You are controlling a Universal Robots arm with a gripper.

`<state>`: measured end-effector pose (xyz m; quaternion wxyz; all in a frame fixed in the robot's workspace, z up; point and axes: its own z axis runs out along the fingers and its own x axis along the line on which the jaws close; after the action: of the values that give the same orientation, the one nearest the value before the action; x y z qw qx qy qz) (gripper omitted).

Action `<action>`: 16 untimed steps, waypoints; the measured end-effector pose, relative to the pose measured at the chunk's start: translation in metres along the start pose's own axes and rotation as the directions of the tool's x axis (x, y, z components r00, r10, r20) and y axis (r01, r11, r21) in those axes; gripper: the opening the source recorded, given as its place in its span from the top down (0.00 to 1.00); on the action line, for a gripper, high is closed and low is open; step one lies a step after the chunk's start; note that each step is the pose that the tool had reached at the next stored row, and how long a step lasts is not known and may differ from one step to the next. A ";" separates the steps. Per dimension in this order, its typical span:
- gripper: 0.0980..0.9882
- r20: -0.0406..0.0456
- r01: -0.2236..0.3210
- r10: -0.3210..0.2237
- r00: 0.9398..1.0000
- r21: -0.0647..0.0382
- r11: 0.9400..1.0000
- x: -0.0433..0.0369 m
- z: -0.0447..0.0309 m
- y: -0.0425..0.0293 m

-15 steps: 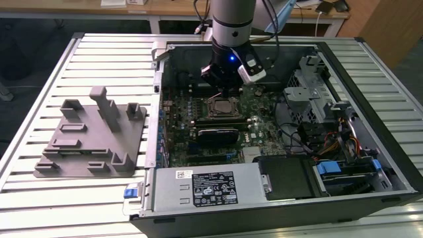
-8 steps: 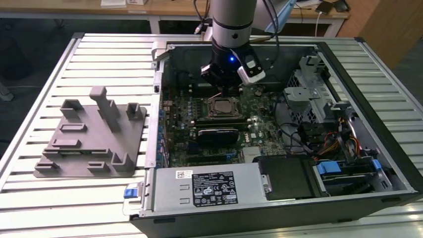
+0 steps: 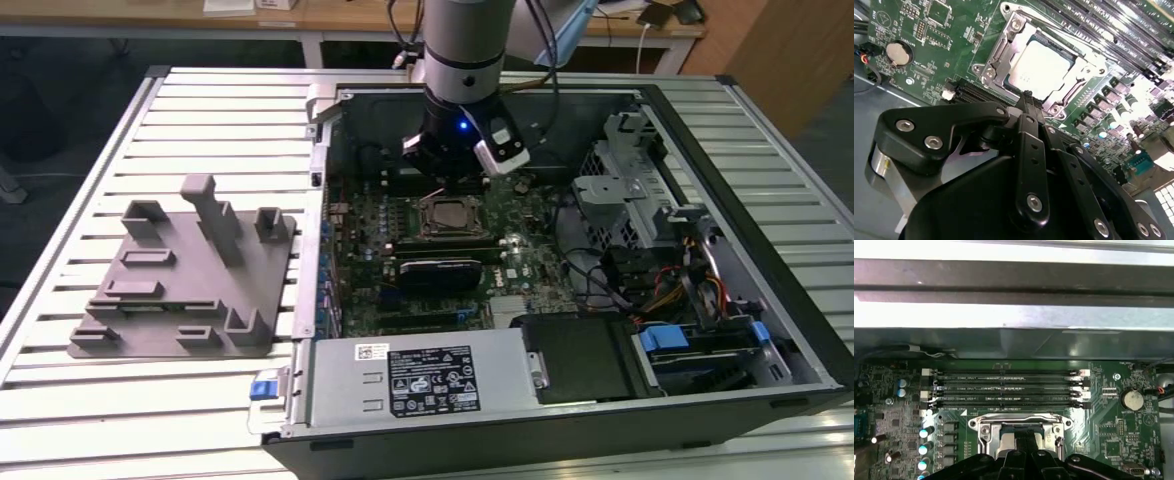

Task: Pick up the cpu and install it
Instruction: 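Install the first cpu locking lever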

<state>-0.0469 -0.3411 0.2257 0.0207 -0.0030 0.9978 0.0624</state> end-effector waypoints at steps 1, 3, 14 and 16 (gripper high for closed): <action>0.99 0.004 0.000 0.000 1.000 -0.003 1.000 0.0014 0.0003 0.0000; 0.99 0.015 0.002 -0.001 1.000 -0.007 1.000 0.0041 0.0009 -0.0001; 0.99 0.053 0.005 -0.003 0.999 -0.049 0.999 0.0092 0.0049 0.0008; 0.99 0.053 0.005 -0.002 0.999 -0.050 0.999 0.0093 0.0060 0.0023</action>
<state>-0.0560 -0.3381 0.2196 0.0474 -0.0037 0.9951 0.0873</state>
